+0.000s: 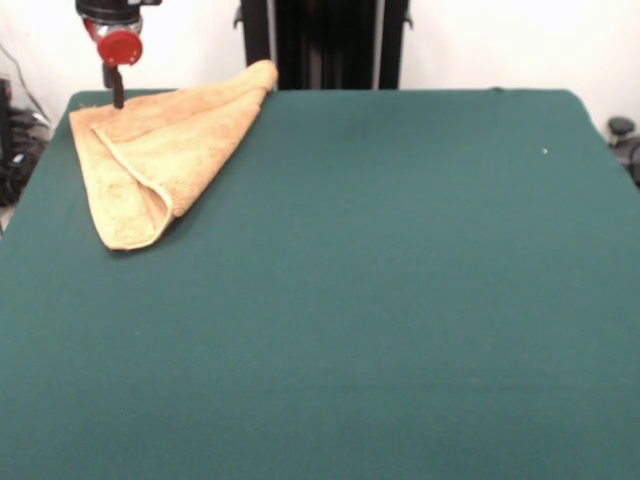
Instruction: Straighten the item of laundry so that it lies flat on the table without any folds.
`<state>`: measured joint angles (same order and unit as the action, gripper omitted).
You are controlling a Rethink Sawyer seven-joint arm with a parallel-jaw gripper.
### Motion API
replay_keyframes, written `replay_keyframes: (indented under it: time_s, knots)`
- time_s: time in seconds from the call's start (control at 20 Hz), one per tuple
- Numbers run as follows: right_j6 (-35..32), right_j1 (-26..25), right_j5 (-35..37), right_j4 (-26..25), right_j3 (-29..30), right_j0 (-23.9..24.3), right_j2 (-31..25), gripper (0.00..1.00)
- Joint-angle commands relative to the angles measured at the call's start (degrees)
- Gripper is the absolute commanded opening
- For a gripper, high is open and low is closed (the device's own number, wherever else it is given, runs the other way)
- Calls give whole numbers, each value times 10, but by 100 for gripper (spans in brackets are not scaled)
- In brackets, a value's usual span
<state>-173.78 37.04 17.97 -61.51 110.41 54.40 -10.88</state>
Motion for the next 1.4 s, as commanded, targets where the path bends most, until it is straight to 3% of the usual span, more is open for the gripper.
replay_keyframes:
  time_s: [0.05, 0.6, 1.4]
  knots:
    - [153, -7, 0, -38, 27, -32, -57, 100]
    - [68, -40, -50, -98, -11, -65, -21, 100]
    - [51, -68, -64, -120, -29, -69, -14, 100]
